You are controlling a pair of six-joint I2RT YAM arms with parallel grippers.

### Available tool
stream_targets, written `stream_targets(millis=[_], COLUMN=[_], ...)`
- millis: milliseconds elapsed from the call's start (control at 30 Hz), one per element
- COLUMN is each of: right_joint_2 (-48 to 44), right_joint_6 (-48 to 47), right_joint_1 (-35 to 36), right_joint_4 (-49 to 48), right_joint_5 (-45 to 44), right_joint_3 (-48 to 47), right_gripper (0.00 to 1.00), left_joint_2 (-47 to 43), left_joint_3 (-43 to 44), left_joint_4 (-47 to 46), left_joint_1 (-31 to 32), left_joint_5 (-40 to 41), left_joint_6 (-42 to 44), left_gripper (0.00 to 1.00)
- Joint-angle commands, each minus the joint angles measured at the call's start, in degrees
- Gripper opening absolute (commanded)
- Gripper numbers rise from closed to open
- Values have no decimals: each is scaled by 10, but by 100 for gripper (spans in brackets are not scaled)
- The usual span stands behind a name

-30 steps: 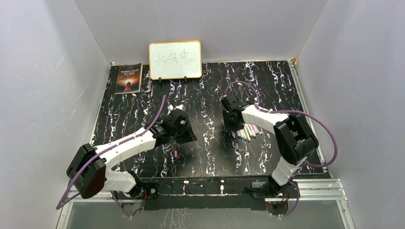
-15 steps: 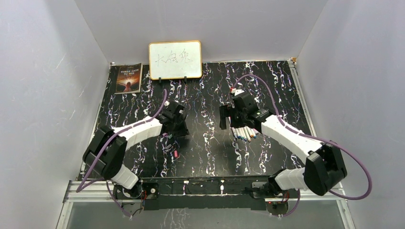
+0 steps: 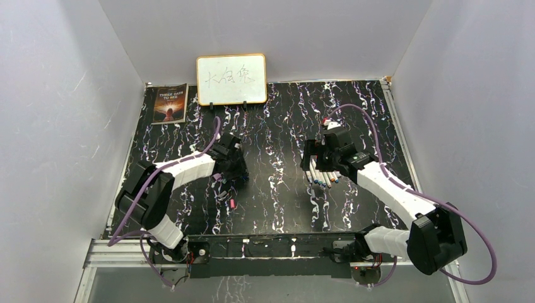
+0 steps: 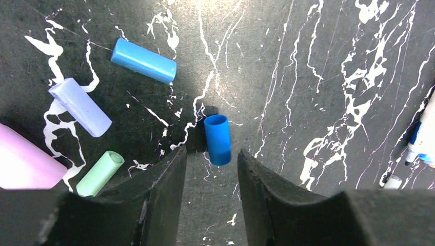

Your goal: Open the pen caps

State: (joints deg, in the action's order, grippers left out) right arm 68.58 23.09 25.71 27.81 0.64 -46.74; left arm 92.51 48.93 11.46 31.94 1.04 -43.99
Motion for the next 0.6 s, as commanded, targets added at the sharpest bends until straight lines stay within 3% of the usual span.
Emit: stream_targets(millis=[0,100,133,167,200,467,567], right_joint_2=[-22,-26,-32,-38,-47,-139,-192], right_joint_6=[9,7,6,6,5,-43,-51], right_joint_1=[-36,-59,-65,-72,-78,-86,-86], right_joint_4=[-38,-34,-36,-39,-43,-90,-153], right_joint_5=[24,29,28,23,13,-131,-189], right_joint_3=[9,9,9,11,13,44,92], right_gripper=[98,98,98,98,98,98,98], left_joint_2=[-17,-34,-43,-54,-64,-156,-187], left_joint_3=[-9,-4,-1,3,9,46,49], left_joint_4=[13,28,34,41,51,96,89], left_joint_1=[-4,-4,-4,-4,-4,-3,-4], left_joint_5=[19,29,33,38,47,154,210], left_joint_6=[11,13,12,14,15,51,58], left_gripper=[43,52,64,92,98,98,99])
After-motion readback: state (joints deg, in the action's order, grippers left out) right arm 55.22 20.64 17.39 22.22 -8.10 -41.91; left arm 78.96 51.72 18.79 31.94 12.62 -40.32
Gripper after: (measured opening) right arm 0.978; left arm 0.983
